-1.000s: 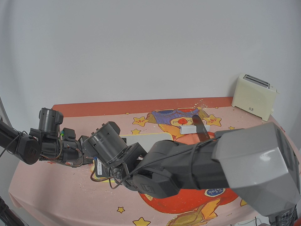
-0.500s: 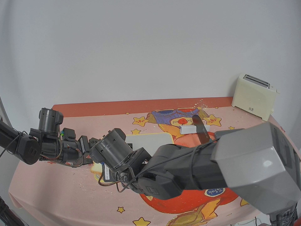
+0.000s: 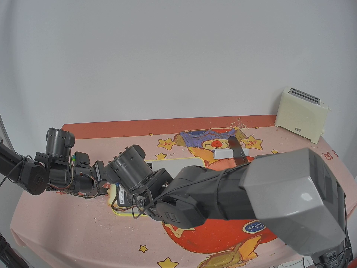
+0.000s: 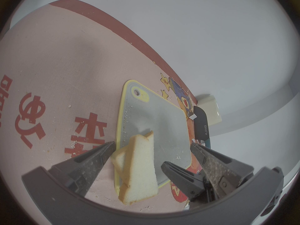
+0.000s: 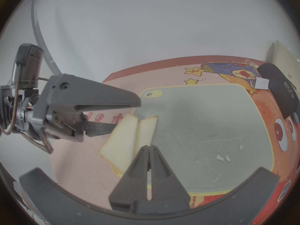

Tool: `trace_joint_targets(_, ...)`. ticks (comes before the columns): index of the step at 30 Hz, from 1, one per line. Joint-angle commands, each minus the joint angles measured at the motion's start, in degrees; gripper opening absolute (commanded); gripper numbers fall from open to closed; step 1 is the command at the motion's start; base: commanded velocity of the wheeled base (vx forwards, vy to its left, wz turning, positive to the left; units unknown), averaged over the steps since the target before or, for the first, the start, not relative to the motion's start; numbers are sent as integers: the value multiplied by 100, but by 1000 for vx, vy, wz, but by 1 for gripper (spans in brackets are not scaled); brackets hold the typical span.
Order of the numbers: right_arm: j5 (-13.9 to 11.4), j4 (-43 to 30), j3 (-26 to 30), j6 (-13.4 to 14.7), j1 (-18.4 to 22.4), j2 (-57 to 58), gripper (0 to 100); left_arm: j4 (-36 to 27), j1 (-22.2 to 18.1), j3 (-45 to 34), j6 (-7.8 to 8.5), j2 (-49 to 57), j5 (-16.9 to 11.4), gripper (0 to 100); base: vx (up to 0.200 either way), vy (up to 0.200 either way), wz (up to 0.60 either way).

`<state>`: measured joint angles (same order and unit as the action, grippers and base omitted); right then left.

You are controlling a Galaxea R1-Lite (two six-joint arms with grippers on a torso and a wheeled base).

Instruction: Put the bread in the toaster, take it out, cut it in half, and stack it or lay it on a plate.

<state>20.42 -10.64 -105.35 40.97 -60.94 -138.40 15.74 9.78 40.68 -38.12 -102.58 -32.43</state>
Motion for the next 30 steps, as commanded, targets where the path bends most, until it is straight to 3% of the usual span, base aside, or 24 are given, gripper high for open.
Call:
trace_joint_targets(1,-3,-8,-179,-2,-14,-152,0,-1,7,1,-2,-7,0,100,0,0,0)
trace_joint_targets(8,6,-26,-170,51,12,-179,0,-1,-2,1,-2,-16,0,100,0,0,0)
trace_joint_targets(18,15,-52,577,157,258,815,0,-1,-11,1,-2,-16,0,100,0,0,0)
trace_joint_targets(22,-29,1,1772,130,355,1834,0,8,-2,-7,-2,-7,0,100,0,0,0)
trace_joint_targets(23,-38,10,1825,130,364,1869,0,-1,-2,-7,-2,-16,0,100,0,0,0)
trace_joint_targets(24,-205,27,2256,130,539,2335,0,17,-2,-78,-2,-7,0,100,0,0,0)
trace_joint_targets(25,-249,27,2309,139,583,2414,0,26,-2,-87,-2,-7,0,0,0,0,0)
trace_joint_targets(27,-697,27,2836,121,1058,3144,0,43,7,-69,-2,-7,-9,0,0,0,0)
trace_joint_targets(30,-987,-43,3293,95,1568,3750,0,35,-2,-69,-2,-16,-9,0,0,0,0)
